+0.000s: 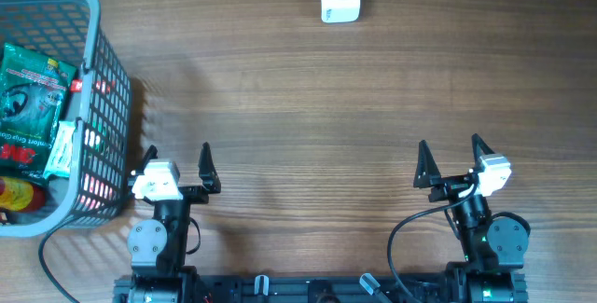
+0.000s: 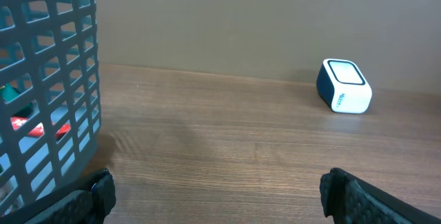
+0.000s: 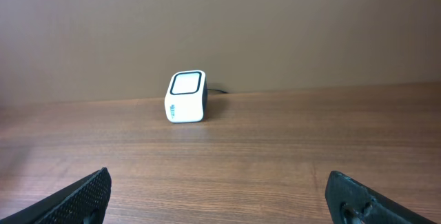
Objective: Scan the item barcode
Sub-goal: 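Move the left gripper toward the grey basket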
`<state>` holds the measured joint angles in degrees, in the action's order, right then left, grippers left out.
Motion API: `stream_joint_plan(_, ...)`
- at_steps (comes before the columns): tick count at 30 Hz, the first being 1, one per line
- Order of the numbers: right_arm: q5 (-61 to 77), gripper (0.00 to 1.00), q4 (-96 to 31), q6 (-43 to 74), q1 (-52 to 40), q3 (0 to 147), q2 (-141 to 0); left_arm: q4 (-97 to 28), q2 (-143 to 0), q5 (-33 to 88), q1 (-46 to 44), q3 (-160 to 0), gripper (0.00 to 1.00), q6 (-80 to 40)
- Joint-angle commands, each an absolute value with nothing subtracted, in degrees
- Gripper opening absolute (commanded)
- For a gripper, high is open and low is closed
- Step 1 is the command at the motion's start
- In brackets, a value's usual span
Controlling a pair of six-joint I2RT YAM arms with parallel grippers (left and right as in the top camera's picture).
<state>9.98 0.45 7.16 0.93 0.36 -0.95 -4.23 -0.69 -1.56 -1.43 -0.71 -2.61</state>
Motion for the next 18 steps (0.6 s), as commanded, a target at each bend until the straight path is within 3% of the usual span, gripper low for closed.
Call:
stream_joint_plan(1,8.75,1.00,0.62,6.00,0.64,0.30,-0.91,-4.08,-0.27,-0.80,-1.10,-0.32,1.00,-1.91)
stream_joint_plan(18,8.75,1.00,0.60,6.02,0.64,0.30,-0.91,-4.23,-0.27,2.15,-1.10,-0.32,1.00,-12.25)
